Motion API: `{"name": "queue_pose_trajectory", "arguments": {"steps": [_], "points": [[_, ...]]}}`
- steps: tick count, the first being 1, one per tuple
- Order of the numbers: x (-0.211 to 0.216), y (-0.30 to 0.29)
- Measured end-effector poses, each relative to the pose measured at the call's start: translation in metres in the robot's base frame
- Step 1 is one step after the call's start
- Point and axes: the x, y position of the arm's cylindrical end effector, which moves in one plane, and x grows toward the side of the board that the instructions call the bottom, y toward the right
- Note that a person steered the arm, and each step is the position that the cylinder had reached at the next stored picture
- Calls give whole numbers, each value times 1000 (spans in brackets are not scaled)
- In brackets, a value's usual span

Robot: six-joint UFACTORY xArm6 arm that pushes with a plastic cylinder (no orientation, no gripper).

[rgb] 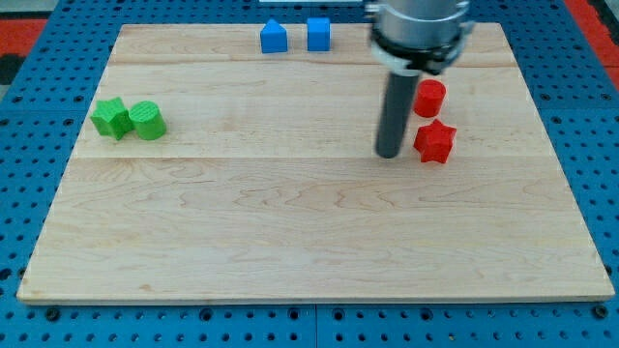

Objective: Push the blue cube very close to blue triangle

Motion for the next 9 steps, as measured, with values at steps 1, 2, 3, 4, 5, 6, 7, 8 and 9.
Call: {"name": "queue_pose_trajectory", "arguments": {"steps": [1, 2, 3, 4, 5, 6, 7, 8, 9], "points": [[-30, -35], [-87, -39], [-139, -36], [-169, -10], [-193, -2], [-222, -18], [-242, -21], [-243, -80], [-243, -151]]}}
